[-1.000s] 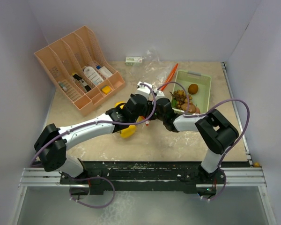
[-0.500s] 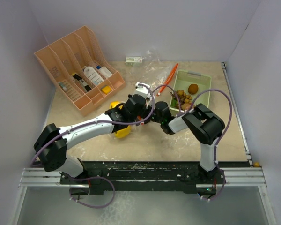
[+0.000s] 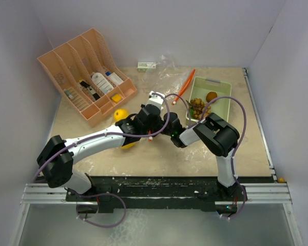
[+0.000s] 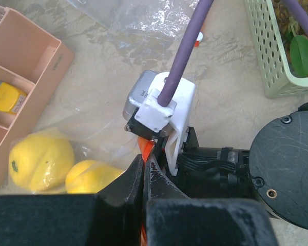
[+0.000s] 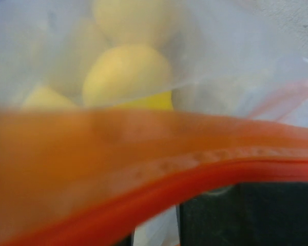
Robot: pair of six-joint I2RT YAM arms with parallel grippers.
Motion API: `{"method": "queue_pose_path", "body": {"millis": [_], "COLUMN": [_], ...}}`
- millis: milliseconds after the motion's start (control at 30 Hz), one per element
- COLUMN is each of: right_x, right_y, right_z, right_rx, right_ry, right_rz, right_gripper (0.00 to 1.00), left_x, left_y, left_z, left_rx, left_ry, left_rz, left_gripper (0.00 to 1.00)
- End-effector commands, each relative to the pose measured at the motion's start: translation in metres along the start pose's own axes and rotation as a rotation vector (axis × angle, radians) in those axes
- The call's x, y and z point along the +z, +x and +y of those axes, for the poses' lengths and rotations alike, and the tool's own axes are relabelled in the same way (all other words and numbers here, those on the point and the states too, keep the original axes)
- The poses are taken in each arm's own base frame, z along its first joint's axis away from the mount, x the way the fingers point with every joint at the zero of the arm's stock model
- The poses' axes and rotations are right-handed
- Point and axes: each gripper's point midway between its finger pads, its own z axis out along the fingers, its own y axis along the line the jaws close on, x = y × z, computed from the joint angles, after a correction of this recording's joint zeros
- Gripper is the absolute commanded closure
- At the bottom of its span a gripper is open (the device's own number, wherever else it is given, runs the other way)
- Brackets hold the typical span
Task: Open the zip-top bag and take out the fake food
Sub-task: Pick up the fake fruit from the zipper food storage bag.
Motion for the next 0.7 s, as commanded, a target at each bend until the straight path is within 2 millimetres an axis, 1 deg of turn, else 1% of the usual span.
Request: {"method": "queue_pose_path", "body": {"millis": [0, 67, 167, 200, 267, 300, 333, 400, 433, 467, 500, 567, 600, 667], "right_x": [-0.009, -0.015, -0.023, -0.025, -0.026, -0.024, -0.021, -0.014, -0.01, -0.006, -0.001, 0.011, 0.017, 0.03], "right_y": [-0.021, -0.025, -0.031, -0.033, -0.039, -0.041, -0.042, -0.044, -0.046, -0.05, -0.053, -0.055, -0.057, -0.05], "right_z": [0.009, 0.014, 0.023, 0.026, 0.029, 0.03, 0.03, 0.034, 0.037, 0.04, 0.041, 0.038, 0.036, 0.032], "right_rx": [-0.062, -0.069, -0.062, -0.062, -0.07, -0.076, -0.077, -0.069, -0.062, -0.058, -0.059, -0.068, -0.071, -0.062], "right_ry": [0.007, -0.004, -0.029, -0.037, -0.046, -0.05, -0.053, -0.086, -0.107, -0.127, -0.132, -0.12, -0.119, -0.127], "right_rz": [-0.065, -0.078, -0.1, -0.107, -0.119, -0.123, -0.123, -0.122, -0.128, -0.138, -0.142, -0.141, -0.144, -0.126], "right_gripper": [0.76, 0.86, 0.99, 1.0, 0.99, 0.93, 0.81, 0.51, 0.4, 0.33, 0.27, 0.18, 0.15, 0.13], "left_x": [-0.008, -0.008, -0.007, -0.007, -0.008, -0.009, -0.009, -0.011, -0.012, -0.013, -0.013, -0.014, -0.015, -0.015], "left_y": [-0.03, -0.029, -0.028, -0.027, -0.028, -0.027, -0.027, -0.029, -0.028, -0.028, -0.027, -0.026, -0.025, -0.025], "left_z": [0.0, 0.0, 0.002, 0.002, 0.003, 0.004, 0.004, 0.004, 0.004, 0.003, 0.002, -0.003, -0.006, -0.016], "left_rx": [-0.074, -0.073, -0.074, -0.076, -0.079, -0.078, -0.079, -0.085, -0.088, -0.093, -0.098, -0.115, -0.124, -0.139], "left_ry": [0.022, 0.02, 0.014, 0.015, 0.012, 0.012, 0.012, 0.017, 0.02, 0.026, 0.035, 0.062, 0.079, 0.126], "left_rz": [-0.094, -0.093, -0.09, -0.089, -0.09, -0.089, -0.088, -0.092, -0.091, -0.089, -0.087, -0.08, -0.076, -0.068], "left_gripper": [1.0, 1.0, 1.0, 1.0, 1.0, 1.0, 1.0, 1.0, 1.0, 1.0, 1.0, 1.0, 1.0, 1.0]}}
